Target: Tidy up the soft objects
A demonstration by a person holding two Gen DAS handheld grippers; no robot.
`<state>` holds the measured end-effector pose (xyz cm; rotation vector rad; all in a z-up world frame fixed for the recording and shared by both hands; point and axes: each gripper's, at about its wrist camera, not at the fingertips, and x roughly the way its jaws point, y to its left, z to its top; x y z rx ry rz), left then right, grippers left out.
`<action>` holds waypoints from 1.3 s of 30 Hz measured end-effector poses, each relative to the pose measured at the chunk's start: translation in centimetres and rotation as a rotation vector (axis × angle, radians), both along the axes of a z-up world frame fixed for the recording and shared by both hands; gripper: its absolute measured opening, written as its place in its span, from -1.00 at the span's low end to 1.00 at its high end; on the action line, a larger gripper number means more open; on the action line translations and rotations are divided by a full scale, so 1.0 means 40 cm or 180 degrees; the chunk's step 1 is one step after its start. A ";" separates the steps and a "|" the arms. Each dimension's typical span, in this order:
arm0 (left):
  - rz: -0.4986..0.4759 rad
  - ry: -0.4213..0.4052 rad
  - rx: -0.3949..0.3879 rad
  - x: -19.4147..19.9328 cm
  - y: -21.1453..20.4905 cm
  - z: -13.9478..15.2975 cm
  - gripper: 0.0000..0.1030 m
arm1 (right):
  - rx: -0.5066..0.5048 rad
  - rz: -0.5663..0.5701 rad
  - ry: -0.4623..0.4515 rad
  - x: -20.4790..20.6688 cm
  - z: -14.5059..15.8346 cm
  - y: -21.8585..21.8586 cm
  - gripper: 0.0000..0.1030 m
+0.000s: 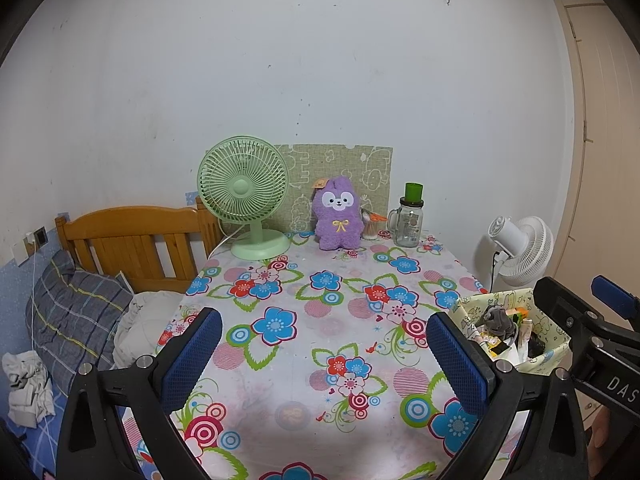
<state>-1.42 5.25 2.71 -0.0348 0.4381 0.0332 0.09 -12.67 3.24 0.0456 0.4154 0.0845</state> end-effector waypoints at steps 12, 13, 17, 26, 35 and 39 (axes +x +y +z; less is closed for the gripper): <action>0.0000 -0.0003 0.0004 0.001 -0.001 0.001 0.99 | 0.0018 0.0008 0.0007 -0.001 0.000 0.001 0.99; -0.0003 -0.0002 0.0002 0.001 0.000 0.000 0.99 | 0.0018 0.0010 0.0009 -0.002 -0.002 0.001 0.99; -0.0003 -0.0001 0.0002 0.001 0.000 0.000 0.99 | 0.0003 0.0017 -0.0002 -0.003 -0.002 0.005 0.99; -0.0006 -0.0001 0.0003 0.001 0.000 0.001 0.99 | 0.0011 0.0021 0.0010 -0.004 -0.001 0.006 0.99; -0.0003 -0.0002 0.0004 0.001 0.000 0.002 0.99 | 0.0016 0.0028 0.0009 -0.003 -0.003 0.006 0.99; -0.0003 -0.0004 0.0002 0.001 0.000 0.002 0.99 | 0.0012 0.0028 0.0010 -0.003 -0.003 0.008 0.99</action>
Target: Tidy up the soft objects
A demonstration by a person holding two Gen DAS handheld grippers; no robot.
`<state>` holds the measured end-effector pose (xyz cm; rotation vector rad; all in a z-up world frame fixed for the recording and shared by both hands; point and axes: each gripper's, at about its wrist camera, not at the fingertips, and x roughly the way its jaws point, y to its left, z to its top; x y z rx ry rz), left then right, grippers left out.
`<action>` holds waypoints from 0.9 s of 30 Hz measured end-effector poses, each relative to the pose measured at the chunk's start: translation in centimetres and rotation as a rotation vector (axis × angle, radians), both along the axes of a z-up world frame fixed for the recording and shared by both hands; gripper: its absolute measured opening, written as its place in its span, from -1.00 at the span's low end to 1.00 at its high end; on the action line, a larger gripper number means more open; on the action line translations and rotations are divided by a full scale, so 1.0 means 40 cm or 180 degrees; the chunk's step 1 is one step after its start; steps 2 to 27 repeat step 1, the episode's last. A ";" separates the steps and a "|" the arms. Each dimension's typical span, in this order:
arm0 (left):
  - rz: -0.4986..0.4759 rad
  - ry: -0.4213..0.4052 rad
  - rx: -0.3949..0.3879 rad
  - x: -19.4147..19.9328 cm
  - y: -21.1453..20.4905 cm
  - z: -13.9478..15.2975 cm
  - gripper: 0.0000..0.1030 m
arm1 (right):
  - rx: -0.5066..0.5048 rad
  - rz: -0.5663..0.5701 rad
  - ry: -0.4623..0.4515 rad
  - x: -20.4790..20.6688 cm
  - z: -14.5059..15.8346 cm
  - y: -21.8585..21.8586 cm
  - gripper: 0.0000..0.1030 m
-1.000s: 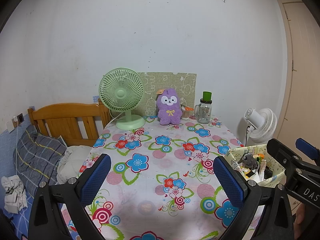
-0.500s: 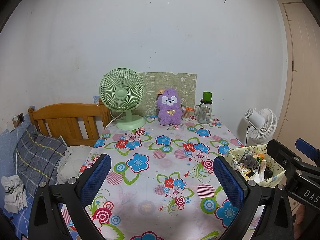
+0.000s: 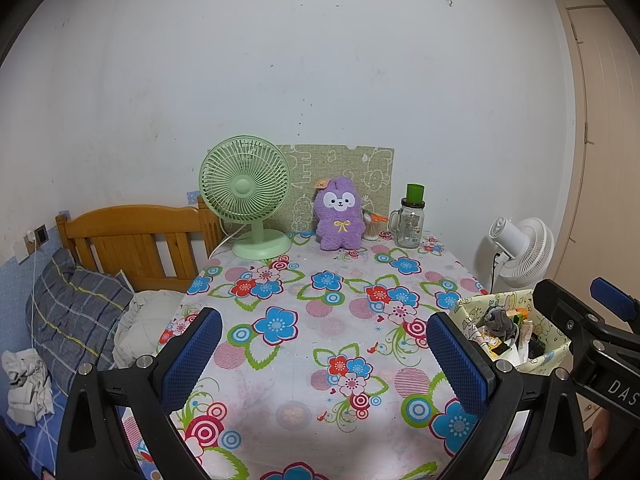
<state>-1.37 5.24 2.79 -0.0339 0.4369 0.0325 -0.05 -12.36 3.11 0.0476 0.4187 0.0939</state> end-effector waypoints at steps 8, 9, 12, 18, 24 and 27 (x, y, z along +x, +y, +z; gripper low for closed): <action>0.0001 0.0002 -0.0001 0.000 0.000 0.000 0.99 | 0.0000 -0.0002 0.0000 0.000 0.000 0.000 0.99; 0.0001 0.0002 -0.0001 0.000 0.000 0.000 0.99 | 0.0000 -0.0002 0.0000 0.000 0.000 0.000 0.99; 0.0001 0.0002 -0.0001 0.000 0.000 0.000 0.99 | 0.0000 -0.0002 0.0000 0.000 0.000 0.000 0.99; 0.0001 0.0002 -0.0001 0.000 0.000 0.000 0.99 | 0.0000 -0.0002 0.0000 0.000 0.000 0.000 0.99; 0.0001 0.0002 -0.0001 0.000 0.000 0.000 0.99 | 0.0000 -0.0002 0.0000 0.000 0.000 0.000 0.99; 0.0001 0.0002 -0.0001 0.000 0.000 0.000 0.99 | 0.0000 -0.0002 0.0000 0.000 0.000 0.000 0.99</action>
